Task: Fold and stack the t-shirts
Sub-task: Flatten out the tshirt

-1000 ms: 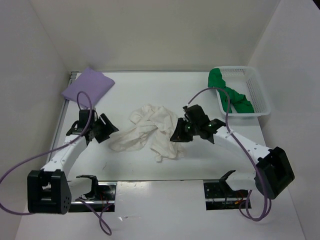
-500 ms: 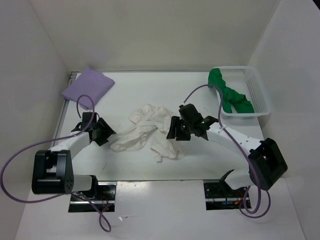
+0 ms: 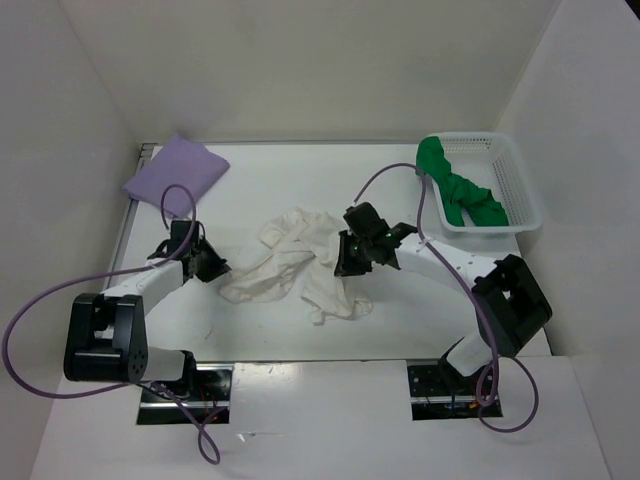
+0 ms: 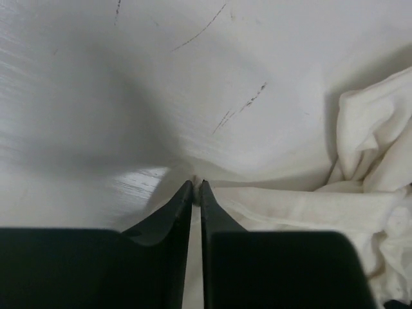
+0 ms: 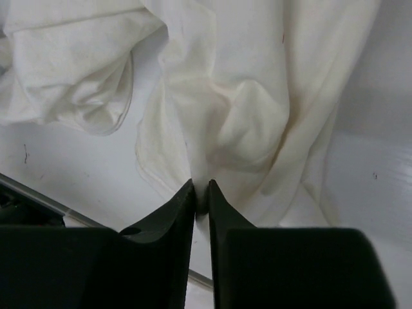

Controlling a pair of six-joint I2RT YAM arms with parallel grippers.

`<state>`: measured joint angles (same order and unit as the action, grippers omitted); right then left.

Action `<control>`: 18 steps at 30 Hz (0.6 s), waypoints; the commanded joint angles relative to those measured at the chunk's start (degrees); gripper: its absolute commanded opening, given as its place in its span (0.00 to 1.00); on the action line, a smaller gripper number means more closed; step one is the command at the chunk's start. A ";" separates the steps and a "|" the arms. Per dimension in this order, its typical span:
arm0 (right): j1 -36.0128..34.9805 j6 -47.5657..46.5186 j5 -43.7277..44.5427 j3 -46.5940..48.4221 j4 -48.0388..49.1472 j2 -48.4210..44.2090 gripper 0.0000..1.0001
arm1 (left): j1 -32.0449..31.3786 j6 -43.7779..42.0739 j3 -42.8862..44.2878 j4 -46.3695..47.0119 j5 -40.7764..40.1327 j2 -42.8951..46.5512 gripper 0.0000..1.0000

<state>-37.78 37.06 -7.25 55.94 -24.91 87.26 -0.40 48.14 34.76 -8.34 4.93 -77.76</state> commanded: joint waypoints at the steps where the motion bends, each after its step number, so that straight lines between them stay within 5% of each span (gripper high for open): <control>1: -0.72 -1.11 3.72 5.13 1.44 0.89 0.16 | -0.04 -0.68 3.11 -0.44 0.96 3.21 0.10; 4: -0.72 -1.63 5.74 7.42 -0.40 -0.25 0.00 | -0.04 -1.38 5.66 -1.94 2.10 6.81 0.04; 13: -0.72 -6.55 10.75 30.16 -18.23 -11.93 0.00 | 5.14 -2.52 21.20 -10.71 13.69 16.41 0.00; 18: 0.77 -9.37 12.69 49.32 -25.27 -14.13 0.00 | 9.54 -5.60 39.35 -14.32 17.31 16.15 0.00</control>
<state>-37.85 30.89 2.42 96.42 -43.46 77.10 7.99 45.21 64.12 -20.67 18.13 -62.28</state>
